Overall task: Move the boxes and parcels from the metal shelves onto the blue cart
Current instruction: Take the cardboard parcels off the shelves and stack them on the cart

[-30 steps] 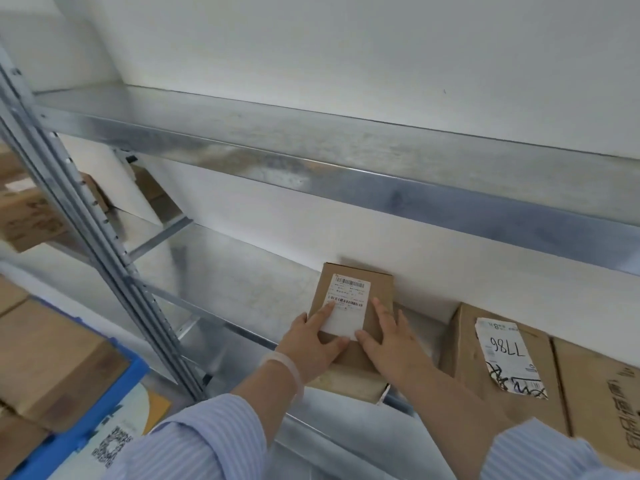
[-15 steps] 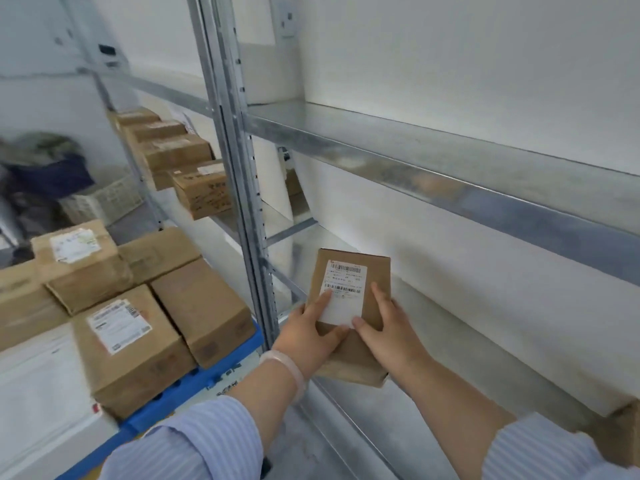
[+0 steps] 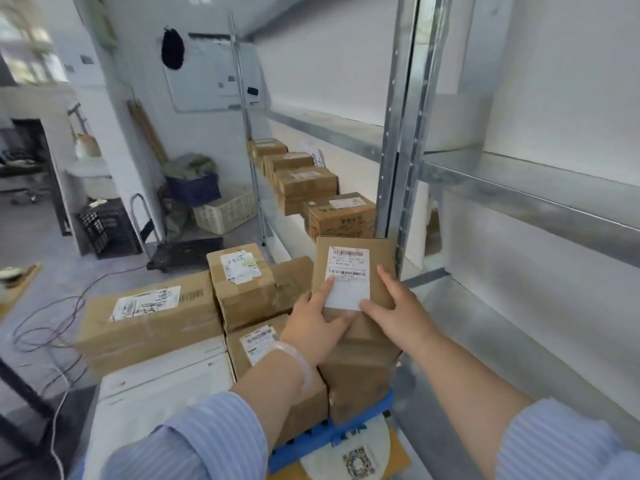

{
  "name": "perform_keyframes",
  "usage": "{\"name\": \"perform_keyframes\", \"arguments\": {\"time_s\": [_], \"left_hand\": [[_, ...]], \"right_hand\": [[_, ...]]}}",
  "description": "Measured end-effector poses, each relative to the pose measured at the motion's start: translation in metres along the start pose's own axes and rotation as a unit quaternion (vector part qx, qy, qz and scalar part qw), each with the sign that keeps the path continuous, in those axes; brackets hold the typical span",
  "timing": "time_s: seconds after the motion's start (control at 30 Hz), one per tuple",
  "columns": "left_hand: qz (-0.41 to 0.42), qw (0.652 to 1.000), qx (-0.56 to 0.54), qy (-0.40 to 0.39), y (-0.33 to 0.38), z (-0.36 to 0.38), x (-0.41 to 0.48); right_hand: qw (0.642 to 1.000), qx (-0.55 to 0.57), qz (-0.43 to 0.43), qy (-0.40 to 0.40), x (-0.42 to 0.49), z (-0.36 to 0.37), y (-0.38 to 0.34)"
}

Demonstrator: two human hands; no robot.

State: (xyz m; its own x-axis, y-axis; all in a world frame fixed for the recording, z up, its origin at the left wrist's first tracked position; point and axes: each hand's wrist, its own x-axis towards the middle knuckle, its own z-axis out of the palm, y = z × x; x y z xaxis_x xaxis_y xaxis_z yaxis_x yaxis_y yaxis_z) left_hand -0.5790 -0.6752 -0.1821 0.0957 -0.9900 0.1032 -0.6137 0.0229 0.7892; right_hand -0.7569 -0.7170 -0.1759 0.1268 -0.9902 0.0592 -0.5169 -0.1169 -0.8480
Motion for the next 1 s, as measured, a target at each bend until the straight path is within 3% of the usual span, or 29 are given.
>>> {"name": "perform_keyframes", "arguments": {"time_s": [0.4,0.67,0.77,0.83,1.0], "left_hand": [[0.000,1.000,-0.006,-0.028,-0.056,-0.043,0.049],[0.013,0.993,0.117,-0.008,-0.064,-0.056,0.090],[0.014,0.977,0.210,0.043,-0.074,-0.057,0.106],[-0.011,0.965,0.251,0.077,-0.084,-0.057,0.117],[-0.077,0.951,0.293,0.061,-0.107,-0.043,0.133]], "right_hand": [[0.999,-0.022,0.025,-0.042,0.086,0.048,-0.020],[0.994,-0.029,0.027,-0.101,0.163,0.051,-0.015],[0.992,-0.029,0.032,-0.121,0.192,0.057,-0.009],[0.989,-0.029,0.031,-0.144,0.210,0.063,-0.006],[0.978,-0.037,0.006,-0.203,0.248,0.082,0.000]]}}
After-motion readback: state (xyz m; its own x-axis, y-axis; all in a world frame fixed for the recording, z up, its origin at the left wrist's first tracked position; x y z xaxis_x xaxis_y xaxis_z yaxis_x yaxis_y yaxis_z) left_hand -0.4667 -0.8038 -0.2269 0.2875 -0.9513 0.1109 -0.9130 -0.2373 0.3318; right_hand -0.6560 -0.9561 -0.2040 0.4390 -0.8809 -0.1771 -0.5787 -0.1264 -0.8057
